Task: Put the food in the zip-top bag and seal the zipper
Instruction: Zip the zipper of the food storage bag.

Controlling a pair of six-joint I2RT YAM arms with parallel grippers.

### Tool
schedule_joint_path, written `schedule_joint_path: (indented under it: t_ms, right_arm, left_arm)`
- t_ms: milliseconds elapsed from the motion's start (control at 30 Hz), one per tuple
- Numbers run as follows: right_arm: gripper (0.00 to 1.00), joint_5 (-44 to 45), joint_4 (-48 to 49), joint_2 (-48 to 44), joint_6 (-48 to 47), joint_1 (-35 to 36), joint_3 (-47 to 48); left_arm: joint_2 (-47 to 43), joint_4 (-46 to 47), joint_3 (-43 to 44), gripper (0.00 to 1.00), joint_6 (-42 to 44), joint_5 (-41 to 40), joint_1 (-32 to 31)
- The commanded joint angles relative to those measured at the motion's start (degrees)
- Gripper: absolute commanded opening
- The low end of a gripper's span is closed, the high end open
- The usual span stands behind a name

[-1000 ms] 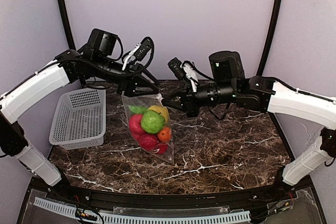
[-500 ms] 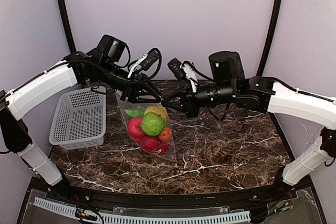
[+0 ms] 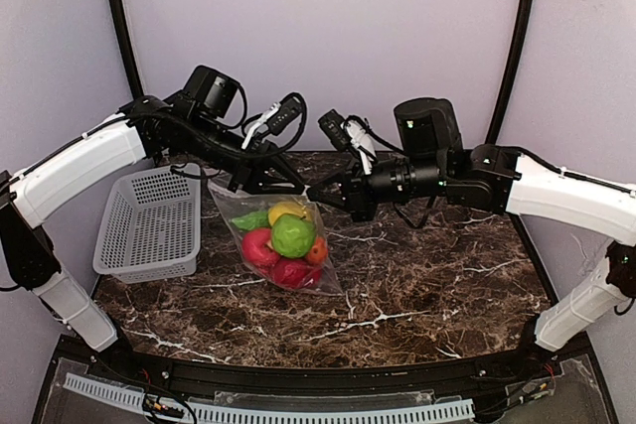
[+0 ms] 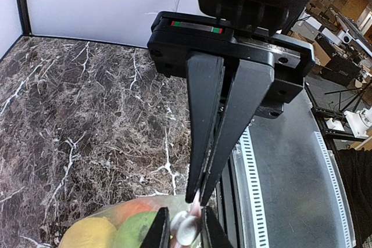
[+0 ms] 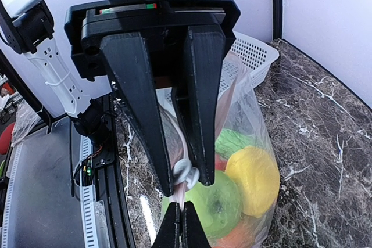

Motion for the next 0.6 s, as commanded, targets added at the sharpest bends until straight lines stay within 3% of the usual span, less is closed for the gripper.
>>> schedule_joint_path:
  t_ms: [0, 267, 567]
  right_arm:
    - [0.0, 5.0, 3.1, -2.4, 1.2, -0.4, -0.1]
    - [0.0, 8.9, -0.2, -4.0, 0.3, -0.7, -0.1]
    - [0.0, 11.9, -2.7, -5.8, 0.2, -1.1, -0.3]
  left_arm:
    - [-2.2, -3.6, 0.8, 0.01, 0.7, -3.6, -0.2]
    - [-5.2, -2.0, 0.7, 0.01, 2.7, -13.8, -0.1]
    - [-4.9, -4.6, 2.1, 0.01, 4.6, -17.3, -0.1]
